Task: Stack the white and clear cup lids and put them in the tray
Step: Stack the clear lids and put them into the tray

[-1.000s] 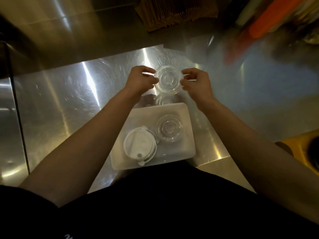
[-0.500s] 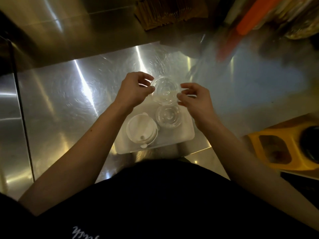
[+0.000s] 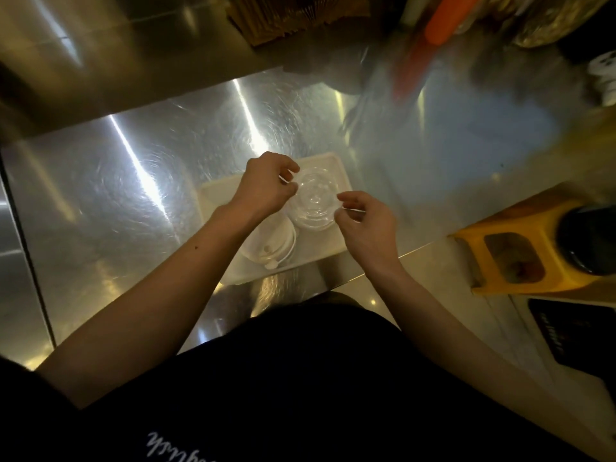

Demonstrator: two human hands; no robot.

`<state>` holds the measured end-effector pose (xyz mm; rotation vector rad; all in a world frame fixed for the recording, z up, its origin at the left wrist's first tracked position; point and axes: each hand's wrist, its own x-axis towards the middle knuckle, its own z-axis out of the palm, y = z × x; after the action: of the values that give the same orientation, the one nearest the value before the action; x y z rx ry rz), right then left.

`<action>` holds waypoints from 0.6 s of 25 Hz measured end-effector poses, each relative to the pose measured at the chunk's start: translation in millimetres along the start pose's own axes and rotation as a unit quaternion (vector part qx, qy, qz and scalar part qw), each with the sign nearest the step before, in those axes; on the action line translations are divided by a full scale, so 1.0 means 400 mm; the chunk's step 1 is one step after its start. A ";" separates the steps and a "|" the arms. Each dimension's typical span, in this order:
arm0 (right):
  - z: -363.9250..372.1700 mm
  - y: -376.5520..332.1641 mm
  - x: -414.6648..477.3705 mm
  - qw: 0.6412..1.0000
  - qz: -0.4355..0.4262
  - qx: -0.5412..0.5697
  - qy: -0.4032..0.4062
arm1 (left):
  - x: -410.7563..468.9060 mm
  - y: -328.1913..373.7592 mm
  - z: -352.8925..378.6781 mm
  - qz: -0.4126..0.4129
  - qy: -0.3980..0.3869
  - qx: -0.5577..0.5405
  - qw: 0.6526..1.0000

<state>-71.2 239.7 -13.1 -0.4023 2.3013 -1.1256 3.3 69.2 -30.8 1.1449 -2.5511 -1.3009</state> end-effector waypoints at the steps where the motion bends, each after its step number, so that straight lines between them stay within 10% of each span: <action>1: 0.003 0.004 0.001 1.000 0.007 -0.009 -0.007 | 0.005 -0.003 0.005 0.006 -0.001 0.006 1.000; 15: 0.022 0.036 0.028 0.987 0.042 -0.097 -0.120 | 0.024 -0.022 0.055 0.019 -0.047 0.087 0.995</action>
<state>-75.4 237.5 -32.6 -0.4816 2.1977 -0.7697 -6.3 74.8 -53.9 1.0807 -2.7877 -1.1700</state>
